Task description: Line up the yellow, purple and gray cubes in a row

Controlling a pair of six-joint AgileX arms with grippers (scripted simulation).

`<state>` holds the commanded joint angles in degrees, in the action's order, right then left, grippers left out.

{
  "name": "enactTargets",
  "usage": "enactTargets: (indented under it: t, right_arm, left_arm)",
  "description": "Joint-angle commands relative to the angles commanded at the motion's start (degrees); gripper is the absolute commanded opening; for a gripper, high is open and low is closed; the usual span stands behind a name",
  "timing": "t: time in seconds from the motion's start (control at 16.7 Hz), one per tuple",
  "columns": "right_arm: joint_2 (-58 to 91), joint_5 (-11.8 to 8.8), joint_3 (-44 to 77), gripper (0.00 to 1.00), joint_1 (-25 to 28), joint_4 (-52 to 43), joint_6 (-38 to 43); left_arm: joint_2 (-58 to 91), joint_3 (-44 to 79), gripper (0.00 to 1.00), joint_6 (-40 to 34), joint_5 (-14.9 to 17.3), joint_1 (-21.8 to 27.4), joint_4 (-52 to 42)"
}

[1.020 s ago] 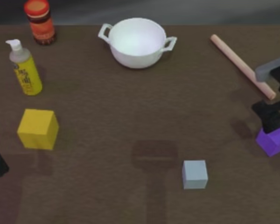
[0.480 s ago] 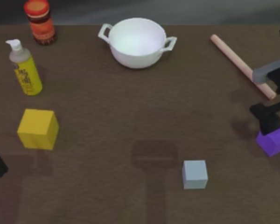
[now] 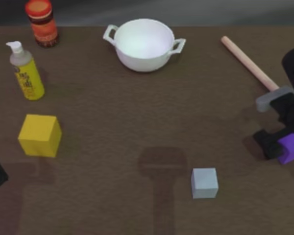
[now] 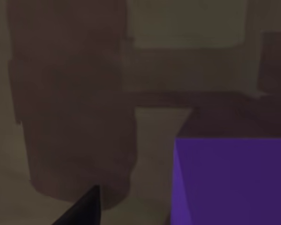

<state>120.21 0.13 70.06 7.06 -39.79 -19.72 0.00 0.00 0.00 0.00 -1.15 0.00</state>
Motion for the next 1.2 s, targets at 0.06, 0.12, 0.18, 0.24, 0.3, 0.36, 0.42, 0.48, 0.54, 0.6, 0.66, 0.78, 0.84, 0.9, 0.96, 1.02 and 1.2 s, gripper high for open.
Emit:
enactTargets:
  t: [0.06, 0.12, 0.18, 0.24, 0.3, 0.36, 0.42, 0.48, 0.54, 0.6, 0.66, 0.78, 0.84, 0.9, 0.96, 1.02, 1.2]
  right_arm:
    - [0.36, 0.0, -0.37, 1.0, 0.01, 0.68, 0.02]
    - [0.41, 0.0, -0.43, 1.0, 0.01, 0.78, 0.02]
    - [0.41, 0.0, -0.43, 1.0, 0.01, 0.78, 0.02]
    - [0.41, 0.0, -0.43, 1.0, 0.01, 0.78, 0.02]
    - [0.41, 0.0, -0.43, 1.0, 0.01, 0.78, 0.02]
    - [0.41, 0.0, -0.43, 0.92, 0.01, 0.78, 0.02]
    - [0.41, 0.0, -0.43, 0.85, 0.01, 0.78, 0.02]
    - [0.41, 0.0, -0.43, 0.77, 0.01, 0.78, 0.02]
    - [0.41, 0.0, -0.43, 0.7, 0.01, 0.78, 0.02]
    - [0.41, 0.0, -0.43, 0.62, 0.01, 0.78, 0.02]
    - [0.41, 0.0, -0.43, 0.55, 0.01, 0.78, 0.02]
    - [0.41, 0.0, -0.43, 0.4, 0.01, 0.78, 0.02]
    - [0.41, 0.0, -0.43, 0.32, 0.01, 0.78, 0.02]
    - [0.41, 0.0, -0.43, 0.25, 0.01, 0.78, 0.02]
    - [0.41, 0.0, -0.43, 0.17, 0.01, 0.78, 0.02]
    - [0.41, 0.0, -0.43, 0.1, 0.01, 0.78, 0.02]
    - [0.41, 0.0, -0.43, 0.0, 0.01, 0.78, 0.02]
  left_arm:
    - [0.0, 0.0, 1.0, 0.0, 0.0, 0.0, 0.0]
    - [0.0, 0.0, 1.0, 0.0, 0.0, 0.0, 0.0]
    - [0.0, 0.0, 1.0, 0.0, 0.0, 0.0, 0.0]
    - [0.0, 0.0, 1.0, 0.0, 0.0, 0.0, 0.0]
    - [0.0, 0.0, 1.0, 0.0, 0.0, 0.0, 0.0]
    - [0.0, 0.0, 1.0, 0.0, 0.0, 0.0, 0.0]
    - [0.0, 0.0, 1.0, 0.0, 0.0, 0.0, 0.0]
    - [0.0, 0.0, 1.0, 0.0, 0.0, 0.0, 0.0]
    - [0.0, 0.0, 1.0, 0.0, 0.0, 0.0, 0.0]
    - [0.0, 0.0, 1.0, 0.0, 0.0, 0.0, 0.0]
    - [0.0, 0.0, 1.0, 0.0, 0.0, 0.0, 0.0]
    - [0.0, 0.0, 1.0, 0.0, 0.0, 0.0, 0.0]
    - [0.0, 0.0, 1.0, 0.0, 0.0, 0.0, 0.0]
    - [0.0, 0.0, 1.0, 0.0, 0.0, 0.0, 0.0]
    - [0.0, 0.0, 1.0, 0.0, 0.0, 0.0, 0.0]
    - [0.0, 0.0, 1.0, 0.0, 0.0, 0.0, 0.0]
    - [0.0, 0.0, 1.0, 0.0, 0.0, 0.0, 0.0]
